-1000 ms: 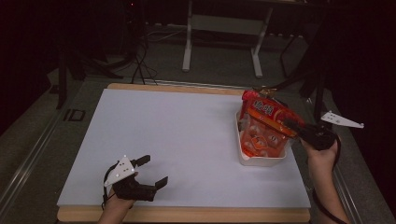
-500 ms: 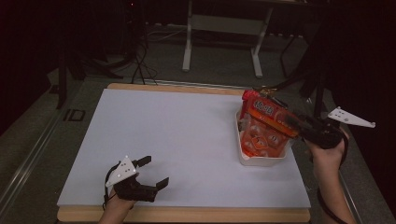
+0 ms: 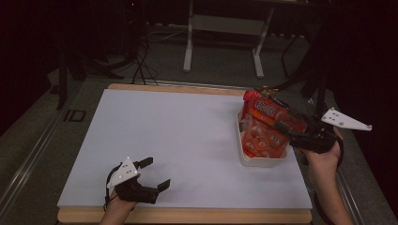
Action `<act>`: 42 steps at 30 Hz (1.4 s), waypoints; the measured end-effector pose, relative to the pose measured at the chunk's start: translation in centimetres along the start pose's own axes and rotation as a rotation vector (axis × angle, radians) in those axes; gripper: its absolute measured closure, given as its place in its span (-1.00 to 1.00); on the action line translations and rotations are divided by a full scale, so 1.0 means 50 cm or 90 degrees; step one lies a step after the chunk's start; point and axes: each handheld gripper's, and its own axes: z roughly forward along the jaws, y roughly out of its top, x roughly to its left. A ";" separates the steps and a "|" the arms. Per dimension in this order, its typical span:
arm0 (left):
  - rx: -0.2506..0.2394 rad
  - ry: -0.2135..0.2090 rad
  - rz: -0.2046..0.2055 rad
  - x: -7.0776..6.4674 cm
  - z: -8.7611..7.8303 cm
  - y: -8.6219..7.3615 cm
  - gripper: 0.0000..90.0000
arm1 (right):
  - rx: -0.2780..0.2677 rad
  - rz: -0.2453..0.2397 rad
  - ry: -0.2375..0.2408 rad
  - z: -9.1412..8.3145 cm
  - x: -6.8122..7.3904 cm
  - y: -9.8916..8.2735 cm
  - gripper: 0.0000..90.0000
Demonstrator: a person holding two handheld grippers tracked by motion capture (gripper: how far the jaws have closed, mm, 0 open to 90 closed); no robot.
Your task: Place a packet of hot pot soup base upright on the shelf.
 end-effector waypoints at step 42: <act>0.004 -0.009 0.012 -0.006 -0.001 -0.001 -0.96 | 0.109 0.002 0.146 0.083 0.115 -0.223 -0.70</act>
